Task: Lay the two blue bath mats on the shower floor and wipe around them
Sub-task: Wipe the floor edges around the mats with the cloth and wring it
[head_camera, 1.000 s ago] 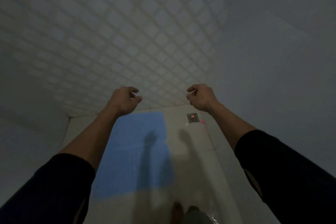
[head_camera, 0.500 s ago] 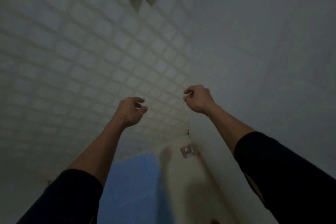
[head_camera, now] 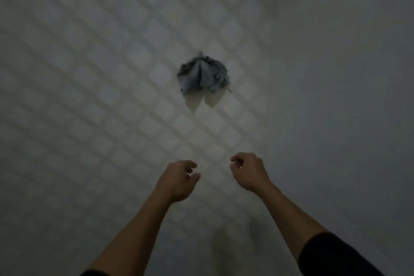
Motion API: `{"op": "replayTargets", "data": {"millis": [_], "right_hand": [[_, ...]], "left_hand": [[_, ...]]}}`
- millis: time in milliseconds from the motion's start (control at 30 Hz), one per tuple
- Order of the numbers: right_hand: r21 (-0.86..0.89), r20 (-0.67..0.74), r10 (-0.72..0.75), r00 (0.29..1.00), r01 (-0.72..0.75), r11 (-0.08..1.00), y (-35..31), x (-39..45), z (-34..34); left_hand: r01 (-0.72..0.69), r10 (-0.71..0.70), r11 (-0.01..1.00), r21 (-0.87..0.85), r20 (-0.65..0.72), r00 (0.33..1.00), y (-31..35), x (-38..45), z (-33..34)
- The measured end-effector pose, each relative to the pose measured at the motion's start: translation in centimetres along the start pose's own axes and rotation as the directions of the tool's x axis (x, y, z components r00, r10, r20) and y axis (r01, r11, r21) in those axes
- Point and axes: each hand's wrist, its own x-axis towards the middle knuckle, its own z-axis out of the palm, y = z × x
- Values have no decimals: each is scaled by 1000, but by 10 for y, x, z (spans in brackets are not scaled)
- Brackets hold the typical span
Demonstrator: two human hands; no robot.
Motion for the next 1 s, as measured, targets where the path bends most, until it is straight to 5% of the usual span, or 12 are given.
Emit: {"op": "replayTargets", "data": {"millis": [400, 767, 1000], "right_hand": [[12, -191, -147, 971, 152, 988, -71, 201, -4], [33, -328, -277, 903, 304, 952, -114, 316, 27], [112, -465, -313, 828, 406, 907, -133, 320, 30]], "left_hand": [[-38, -2, 992, -117, -320, 947, -19, 197, -58], [-226, 46, 869, -441, -384, 922, 11, 329, -72], [-428, 133, 826, -367, -611, 781, 29, 337, -69]]}}
